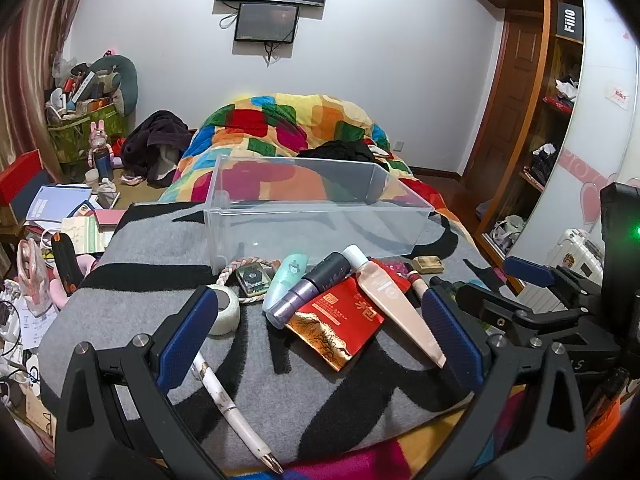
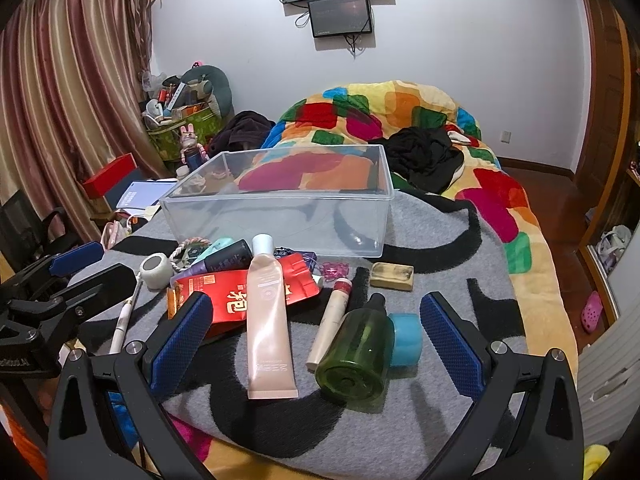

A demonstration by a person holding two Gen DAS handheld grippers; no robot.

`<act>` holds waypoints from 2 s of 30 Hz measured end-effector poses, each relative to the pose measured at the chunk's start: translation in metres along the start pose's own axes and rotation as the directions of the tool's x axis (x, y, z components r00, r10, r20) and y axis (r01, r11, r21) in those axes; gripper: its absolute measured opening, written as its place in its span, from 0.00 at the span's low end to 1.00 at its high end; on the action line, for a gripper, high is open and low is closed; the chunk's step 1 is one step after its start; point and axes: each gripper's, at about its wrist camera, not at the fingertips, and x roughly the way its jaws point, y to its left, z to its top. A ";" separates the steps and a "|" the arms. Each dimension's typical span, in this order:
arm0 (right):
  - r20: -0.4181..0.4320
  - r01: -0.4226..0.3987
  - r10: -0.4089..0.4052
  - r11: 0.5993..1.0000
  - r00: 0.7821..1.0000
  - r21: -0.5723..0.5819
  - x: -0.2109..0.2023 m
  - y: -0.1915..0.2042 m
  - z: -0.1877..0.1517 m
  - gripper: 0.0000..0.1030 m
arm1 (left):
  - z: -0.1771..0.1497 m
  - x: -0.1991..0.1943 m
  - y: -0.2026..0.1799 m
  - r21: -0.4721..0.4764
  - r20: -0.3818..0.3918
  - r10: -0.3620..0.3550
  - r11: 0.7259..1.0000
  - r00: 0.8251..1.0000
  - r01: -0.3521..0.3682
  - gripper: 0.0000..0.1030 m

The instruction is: Organize objects

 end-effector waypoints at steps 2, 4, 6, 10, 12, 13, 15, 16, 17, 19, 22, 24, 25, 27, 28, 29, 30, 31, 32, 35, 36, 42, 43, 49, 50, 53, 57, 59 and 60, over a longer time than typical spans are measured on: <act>0.000 0.000 0.000 1.000 1.000 0.000 0.000 0.000 0.000 1.00 | 0.000 -0.001 0.000 0.001 0.002 0.000 1.000 1.000 0.000 1.00; -0.001 0.000 0.000 1.000 1.000 -0.001 0.000 0.000 0.000 1.00 | 0.000 -0.001 0.000 0.002 0.002 0.000 1.000 1.000 0.000 1.00; 0.000 0.001 -0.001 1.000 1.000 0.000 0.000 0.000 0.000 1.00 | 0.000 -0.001 0.000 0.002 0.002 0.000 1.000 1.000 0.000 1.00; 0.000 0.000 0.000 1.000 1.000 -0.001 0.000 0.001 0.000 1.00 | 0.000 -0.001 -0.001 0.002 0.002 -0.002 1.000 1.000 0.002 1.00; -0.001 0.000 0.000 1.000 1.000 -0.001 0.000 0.001 0.000 1.00 | 0.000 -0.001 -0.001 0.002 0.002 0.000 1.000 1.000 0.000 1.00; -0.001 0.000 0.000 1.000 1.000 -0.001 0.000 0.001 0.000 1.00 | 0.000 -0.002 -0.002 0.003 0.002 0.000 1.000 1.000 0.000 1.00; -0.002 -0.002 0.002 1.000 1.000 -0.001 0.000 0.001 0.000 1.00 | 0.000 -0.002 -0.002 0.003 0.002 -0.001 1.000 1.000 0.001 1.00; -0.002 -0.002 0.002 1.000 1.000 0.000 0.000 0.001 0.000 1.00 | 0.000 -0.002 -0.002 0.003 0.002 0.000 1.000 1.000 0.000 1.00; -0.003 -0.003 0.003 1.000 1.000 0.001 0.000 0.002 0.000 1.00 | 0.000 -0.002 -0.002 0.002 0.003 -0.001 1.000 1.000 0.001 1.00; -0.004 -0.005 0.005 1.000 1.000 0.001 0.000 0.001 0.000 1.00 | 0.000 -0.002 -0.002 0.003 0.002 0.000 1.000 1.000 0.000 1.00; -0.004 -0.006 0.006 1.000 1.000 0.002 0.000 0.001 0.000 1.00 | 0.000 -0.002 -0.001 0.003 0.002 0.000 1.000 1.000 0.000 1.00; -0.004 -0.006 0.006 1.000 1.000 0.002 0.000 0.002 0.000 1.00 | 0.000 -0.002 -0.002 0.002 0.002 -0.001 1.000 1.000 0.001 1.00; -0.005 -0.007 0.007 1.000 1.000 0.001 0.000 0.002 0.000 1.00 | 0.000 -0.002 -0.002 0.002 0.001 -0.002 1.000 1.000 0.002 1.00; -0.004 -0.006 0.006 1.000 1.000 0.002 0.000 0.002 0.000 1.00 | -0.001 -0.002 -0.002 0.003 0.000 -0.001 1.000 1.000 0.001 1.00; -0.003 -0.006 0.006 1.000 1.000 0.002 0.000 0.002 0.000 1.00 | -0.001 -0.002 -0.002 0.003 0.000 -0.001 1.000 1.000 0.001 1.00; -0.003 -0.006 0.006 1.000 1.000 0.002 0.000 0.003 0.000 1.00 | -0.001 -0.002 -0.002 0.002 0.000 -0.001 1.000 1.000 0.001 1.00; -0.004 -0.006 0.006 1.000 1.000 0.002 0.000 0.002 0.000 1.00 | -0.001 -0.002 -0.002 0.002 0.000 0.000 1.000 1.000 0.000 1.00; -0.005 -0.007 0.007 1.000 1.000 0.003 0.000 0.002 0.000 1.00 | -0.001 -0.002 -0.002 0.002 0.000 -0.001 1.000 1.000 0.001 1.00; -0.005 -0.007 0.007 1.000 1.000 0.003 0.000 0.002 0.000 1.00 | -0.001 -0.002 -0.002 0.002 0.000 -0.001 1.000 1.000 0.001 1.00; -0.003 -0.008 0.008 1.000 1.000 0.003 0.000 0.002 0.000 1.00 | -0.002 -0.002 -0.002 0.002 -0.004 -0.004 1.000 1.000 0.004 1.00; -0.002 -0.009 0.009 1.000 1.000 0.003 0.000 0.003 0.000 1.00 | -0.002 -0.002 -0.002 0.003 -0.007 -0.004 1.000 1.000 0.004 1.00; 0.021 -0.009 0.009 1.000 1.000 -0.003 -0.005 -0.001 -0.002 0.99 | -0.004 -0.004 0.004 -0.012 -0.013 0.009 1.000 1.000 -0.009 0.99; 0.025 -0.005 0.005 1.000 1.000 -0.003 -0.006 -0.002 -0.003 0.99 | -0.004 -0.005 0.007 -0.022 -0.014 0.013 1.000 1.000 -0.013 0.92; 0.024 0.040 -0.040 0.999 0.999 0.025 -0.007 -0.023 -0.009 0.89 | -0.018 0.001 0.034 -0.077 -0.088 0.083 0.993 0.993 -0.090 0.75; 0.018 0.045 -0.046 0.998 0.999 0.036 -0.006 -0.028 -0.009 0.88 | -0.022 0.003 0.040 -0.088 -0.103 0.100 0.990 0.990 -0.109 0.73; -0.002 0.065 -0.065 0.995 0.998 0.073 -0.002 -0.042 -0.013 0.82 | -0.033 0.010 0.052 -0.115 -0.146 0.134 0.982 0.980 -0.151 0.70; -0.032 0.091 -0.088 0.989 0.996 0.116 0.005 -0.058 -0.018 0.72 | -0.046 0.024 0.062 -0.144 -0.213 0.145 0.974 0.966 -0.177 0.57; -0.047 0.092 -0.087 0.987 0.995 0.131 0.009 -0.063 -0.020 0.70 | -0.049 0.027 0.061 -0.134 -0.207 0.169 0.971 0.964 -0.199 0.54; -0.053 0.089 -0.082 0.986 0.995 0.138 0.011 -0.064 -0.021 0.69 | -0.050 0.028 0.059 -0.119 -0.203 0.188 0.969 0.961 -0.215 0.52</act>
